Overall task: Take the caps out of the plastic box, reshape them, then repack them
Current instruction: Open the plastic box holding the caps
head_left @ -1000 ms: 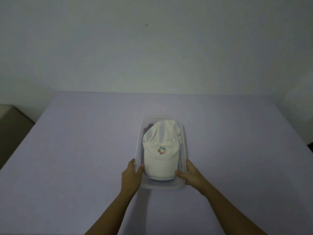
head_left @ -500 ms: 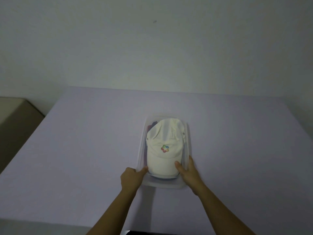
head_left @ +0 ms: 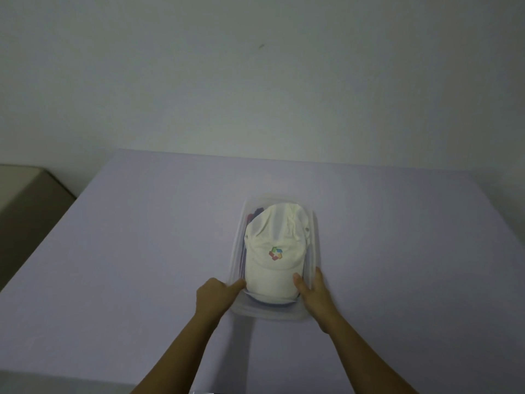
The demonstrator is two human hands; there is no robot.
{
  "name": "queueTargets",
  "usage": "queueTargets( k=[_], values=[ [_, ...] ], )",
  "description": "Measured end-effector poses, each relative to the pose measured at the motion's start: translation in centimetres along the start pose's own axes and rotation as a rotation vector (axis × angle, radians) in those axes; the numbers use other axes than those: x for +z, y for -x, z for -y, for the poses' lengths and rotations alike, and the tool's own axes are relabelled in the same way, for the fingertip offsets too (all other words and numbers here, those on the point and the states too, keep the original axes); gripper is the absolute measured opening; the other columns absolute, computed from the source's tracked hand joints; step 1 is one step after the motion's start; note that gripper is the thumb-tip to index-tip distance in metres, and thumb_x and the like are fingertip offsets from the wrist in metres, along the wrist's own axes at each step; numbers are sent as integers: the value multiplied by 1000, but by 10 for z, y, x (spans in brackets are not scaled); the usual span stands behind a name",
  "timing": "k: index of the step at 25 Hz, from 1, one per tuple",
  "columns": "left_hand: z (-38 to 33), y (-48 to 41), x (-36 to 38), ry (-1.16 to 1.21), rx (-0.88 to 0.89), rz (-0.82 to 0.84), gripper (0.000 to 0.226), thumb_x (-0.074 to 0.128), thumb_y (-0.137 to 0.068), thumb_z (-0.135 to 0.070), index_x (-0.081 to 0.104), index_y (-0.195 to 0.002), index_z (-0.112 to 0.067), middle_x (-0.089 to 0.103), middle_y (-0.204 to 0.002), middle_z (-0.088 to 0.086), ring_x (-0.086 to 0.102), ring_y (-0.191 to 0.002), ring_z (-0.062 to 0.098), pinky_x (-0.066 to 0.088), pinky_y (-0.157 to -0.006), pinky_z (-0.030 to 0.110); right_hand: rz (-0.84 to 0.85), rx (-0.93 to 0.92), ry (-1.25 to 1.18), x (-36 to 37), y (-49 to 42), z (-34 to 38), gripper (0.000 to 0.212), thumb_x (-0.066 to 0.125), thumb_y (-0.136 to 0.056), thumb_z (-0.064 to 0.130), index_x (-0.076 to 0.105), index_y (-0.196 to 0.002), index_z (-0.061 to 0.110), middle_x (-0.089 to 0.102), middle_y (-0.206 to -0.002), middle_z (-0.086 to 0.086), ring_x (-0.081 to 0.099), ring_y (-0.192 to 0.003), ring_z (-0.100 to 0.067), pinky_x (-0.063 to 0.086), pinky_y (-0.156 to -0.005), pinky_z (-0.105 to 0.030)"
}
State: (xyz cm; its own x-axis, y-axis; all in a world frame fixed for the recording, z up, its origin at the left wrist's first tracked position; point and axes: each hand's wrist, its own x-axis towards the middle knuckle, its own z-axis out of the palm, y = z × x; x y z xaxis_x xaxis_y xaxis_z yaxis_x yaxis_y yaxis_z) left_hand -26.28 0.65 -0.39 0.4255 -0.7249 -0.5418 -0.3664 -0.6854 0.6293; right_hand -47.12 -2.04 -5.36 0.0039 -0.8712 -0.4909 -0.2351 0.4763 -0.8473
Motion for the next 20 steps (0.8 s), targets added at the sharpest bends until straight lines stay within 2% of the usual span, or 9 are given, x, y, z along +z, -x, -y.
queueTargets(
  k=[4, 7, 9, 12, 15, 16, 18, 19, 20],
  values=[
    [-5, -4, -4, -69, -50, 95, 41, 67, -78, -41, 48, -79, -4, 45, -63, 1, 41, -56, 10, 31, -47, 19, 28, 8, -4, -3, -1, -2, 83, 58, -86, 46, 10, -149, 22, 29, -152, -2, 34, -136, -23, 30, -112, -37],
    [-1, -1, -3, 19, -50, 59, 40, 69, -78, -38, 45, -81, -6, 42, -66, 2, 39, -58, 11, 33, -51, 21, 9, 11, -19, -5, 1, 0, 78, 62, -83, 47, 21, -145, 23, 40, -145, -1, 43, -127, -22, 36, -108, -38],
    [4, 2, -1, 295, -61, 92, 34, 72, -78, -30, 46, -83, -8, 49, -77, 8, 47, -67, 17, 42, -60, 27, 14, 27, -63, -7, 3, 1, 76, 65, -77, 53, 29, -140, 29, 48, -138, 0, 50, -119, -19, 41, -105, -41],
    [4, 11, 1, 774, -63, 246, 42, 71, -79, -12, 47, -113, -14, 61, -101, 14, 61, -89, 29, 54, -79, 40, 51, 82, -148, -8, 0, 2, 83, 56, -66, 70, 32, -137, 34, 48, -138, 2, 50, -120, -21, 42, -104, -49],
    [4, 8, -6, 932, 3, 240, 45, 64, -84, -5, 46, -122, -19, 69, -91, 14, 66, -84, 26, 55, -70, 33, 92, 222, -352, -11, -8, 2, 76, 22, -77, 77, 32, -140, 35, 43, -139, 3, 44, -127, -24, 44, -98, -49],
    [4, 2, -14, 978, 18, 210, 44, 62, -84, -3, 47, -123, -19, 72, -86, 13, 68, -79, 24, 55, -65, 30, 93, 234, -377, -12, -10, 0, 75, 18, -80, 76, 33, -140, 35, 44, -138, 3, 44, -126, -25, 45, -95, -47],
    [9, -17, -41, 1075, 32, 139, 47, 57, -86, 2, 48, -127, -18, 75, -75, 6, 72, -67, 18, 58, -57, 25, 80, 205, -302, -12, -13, -7, 76, 38, -80, 74, 28, -144, 33, 39, -144, 4, 41, -130, -24, 42, -101, -50],
    [14, -29, -58, 1112, 37, 108, 49, 55, -86, 4, 47, -130, -16, 75, -70, 3, 72, -62, 16, 58, -55, 23, 70, 168, -207, -13, -13, -11, 81, 57, -78, 62, 24, -146, 32, 34, -148, 4, 38, -133, -23, 38, -105, -51],
    [21, -39, -76, 1131, 45, 78, 50, 52, -86, 6, 46, -132, -14, 74, -66, 2, 71, -59, 14, 58, -55, 22, 64, 115, -103, -13, -13, -15, 84, 66, -78, 40, 20, -147, 30, 30, -151, 3, 34, -136, -22, 34, -109, -49]
  ],
)
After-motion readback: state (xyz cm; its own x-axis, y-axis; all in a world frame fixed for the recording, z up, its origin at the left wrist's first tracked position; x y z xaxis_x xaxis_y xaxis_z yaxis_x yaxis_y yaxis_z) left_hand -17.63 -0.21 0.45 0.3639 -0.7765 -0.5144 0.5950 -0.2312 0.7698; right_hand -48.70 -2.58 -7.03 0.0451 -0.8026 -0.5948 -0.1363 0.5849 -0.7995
